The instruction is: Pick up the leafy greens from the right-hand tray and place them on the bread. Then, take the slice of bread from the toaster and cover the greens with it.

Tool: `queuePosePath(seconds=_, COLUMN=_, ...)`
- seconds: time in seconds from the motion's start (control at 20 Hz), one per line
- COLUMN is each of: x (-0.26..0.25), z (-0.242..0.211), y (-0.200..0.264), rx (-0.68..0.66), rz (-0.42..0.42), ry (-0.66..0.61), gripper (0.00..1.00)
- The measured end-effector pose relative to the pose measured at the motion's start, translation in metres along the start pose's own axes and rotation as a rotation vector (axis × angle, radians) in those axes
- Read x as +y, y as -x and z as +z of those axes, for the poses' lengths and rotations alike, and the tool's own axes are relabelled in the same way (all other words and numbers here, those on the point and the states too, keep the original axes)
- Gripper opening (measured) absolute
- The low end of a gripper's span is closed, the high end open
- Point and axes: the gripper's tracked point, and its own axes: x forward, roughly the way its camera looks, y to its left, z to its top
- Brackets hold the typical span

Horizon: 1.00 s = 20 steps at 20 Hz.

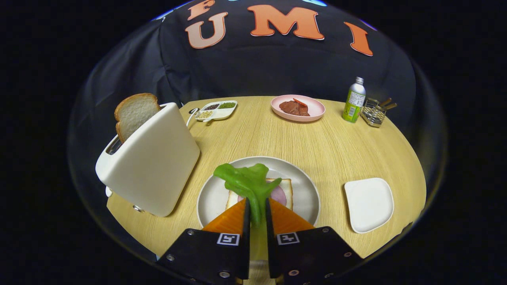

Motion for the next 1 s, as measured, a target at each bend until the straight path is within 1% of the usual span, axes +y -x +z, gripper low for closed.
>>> queuePosePath(seconds=0.05, x=-0.001, z=0.0, y=0.001, rx=-0.002, rz=-0.002, ry=0.001, gripper=0.22)
queuePosePath(seconds=0.1, x=-0.001, z=0.0, y=0.001, rx=-0.004, rz=-0.001, ry=-0.002, gripper=0.29)
queuePosePath(seconds=0.15, x=-0.004, z=0.001, y=0.002, rx=-0.006, rz=-0.002, ry=-0.006, gripper=0.33)
queuePosePath(seconds=0.3, x=-0.007, z=0.003, y=0.004, rx=-0.01, rz=-0.011, ry=-0.024, gripper=0.56)
queuePosePath(seconds=0.35, x=-0.009, z=0.003, y=0.004, rx=-0.011, rz=-0.015, ry=-0.034, gripper=0.6)
queuePosePath(seconds=0.4, x=-0.012, z=0.004, y=0.007, rx=-0.013, rz=-0.024, ry=-0.042, gripper=0.71)
queuePosePath(seconds=0.5, x=-0.018, z=0.008, y=0.012, rx=-0.02, rz=-0.045, ry=-0.047, gripper=0.86)
queuePosePath(seconds=0.55, x=-0.019, z=0.01, y=0.015, rx=-0.021, rz=-0.05, ry=-0.05, gripper=0.9)
queuePosePath(seconds=0.6, x=-0.02, z=0.013, y=0.019, rx=-0.022, rz=-0.056, ry=-0.052, gripper=0.97)
queuePosePath(seconds=0.7, x=-0.02, z=0.023, y=0.03, rx=-0.03, rz=-0.077, ry=-0.045, gripper=0.98)
queuePosePath(seconds=0.85, x=-0.01, z=0.048, y=0.049, rx=-0.062, rz=-0.072, ry=-0.035, gripper=0.98)
queuePosePath(seconds=1.0, x=0.002, z=0.071, y=0.069, rx=-0.082, rz=-0.081, ry=0.008, gripper=0.98)
